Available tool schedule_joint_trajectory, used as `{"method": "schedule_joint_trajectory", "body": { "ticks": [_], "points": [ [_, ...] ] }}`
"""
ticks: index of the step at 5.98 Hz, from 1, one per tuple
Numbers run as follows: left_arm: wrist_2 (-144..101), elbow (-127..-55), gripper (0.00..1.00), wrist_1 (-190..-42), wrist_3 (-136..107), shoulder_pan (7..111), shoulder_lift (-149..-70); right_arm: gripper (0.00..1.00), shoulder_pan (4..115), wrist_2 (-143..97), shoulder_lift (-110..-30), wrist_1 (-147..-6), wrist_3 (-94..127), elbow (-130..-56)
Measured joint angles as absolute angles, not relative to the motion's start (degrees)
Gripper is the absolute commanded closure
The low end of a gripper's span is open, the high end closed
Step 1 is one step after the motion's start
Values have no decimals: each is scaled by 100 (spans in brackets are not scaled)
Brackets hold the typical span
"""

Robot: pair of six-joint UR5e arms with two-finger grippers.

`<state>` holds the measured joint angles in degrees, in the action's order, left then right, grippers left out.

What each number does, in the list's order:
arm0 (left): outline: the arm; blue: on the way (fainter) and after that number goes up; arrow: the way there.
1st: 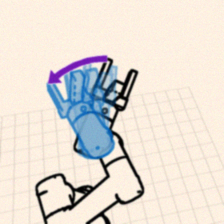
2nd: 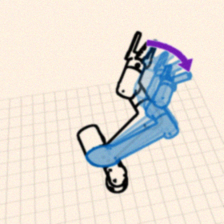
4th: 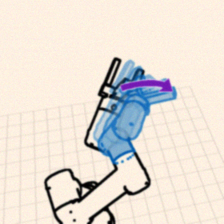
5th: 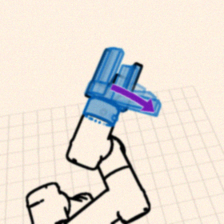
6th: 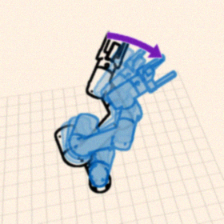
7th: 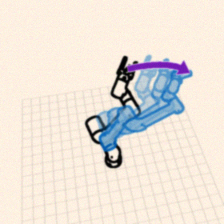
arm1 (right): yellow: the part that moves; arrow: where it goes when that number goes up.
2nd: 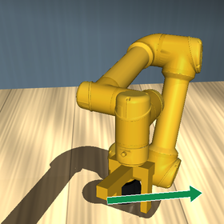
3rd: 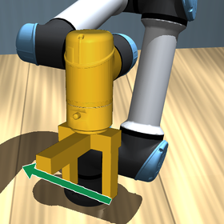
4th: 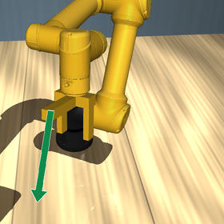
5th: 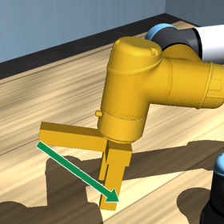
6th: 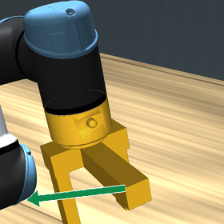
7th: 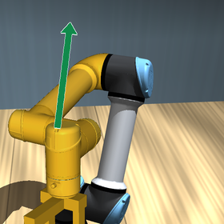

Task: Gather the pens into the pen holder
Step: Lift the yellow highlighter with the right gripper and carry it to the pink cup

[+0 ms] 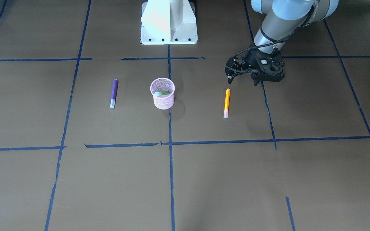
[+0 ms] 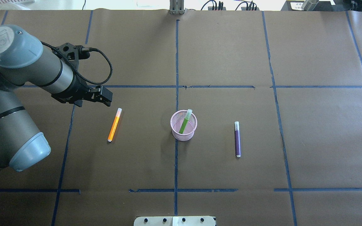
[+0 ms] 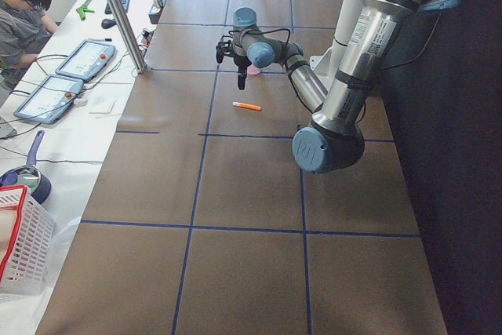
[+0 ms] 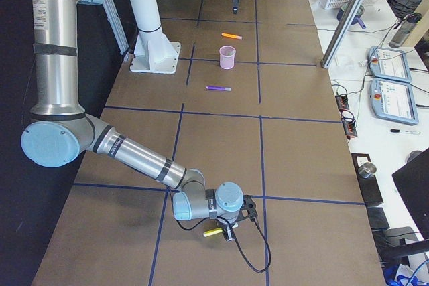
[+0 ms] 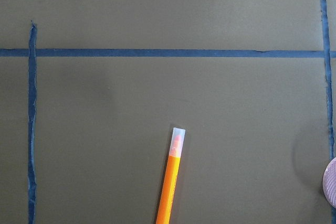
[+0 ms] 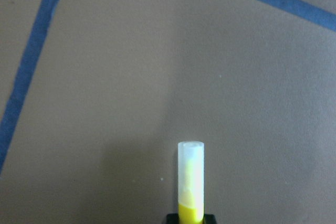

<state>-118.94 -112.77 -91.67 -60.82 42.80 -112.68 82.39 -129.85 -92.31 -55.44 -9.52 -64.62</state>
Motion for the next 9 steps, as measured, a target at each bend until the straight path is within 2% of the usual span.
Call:
{"method": "schedule_joint_trajectory", "body": {
  "ticks": [3,6,9],
  "points": [
    [-11918,-11282,0,-9164,-6078,4286,-11258,100,8261,-13104,-9249,-5544,-774,-7582],
    [-11926,-11319,0,-9157,-6080,4291,-11235,100,8071,-13145,-9166,-5551,1276,-9048],
    [-11927,-11320,0,-9150,-6122,4275,-11239,100,7250,-12862,-8811,-5546,3421,-10177]
  ]
}}
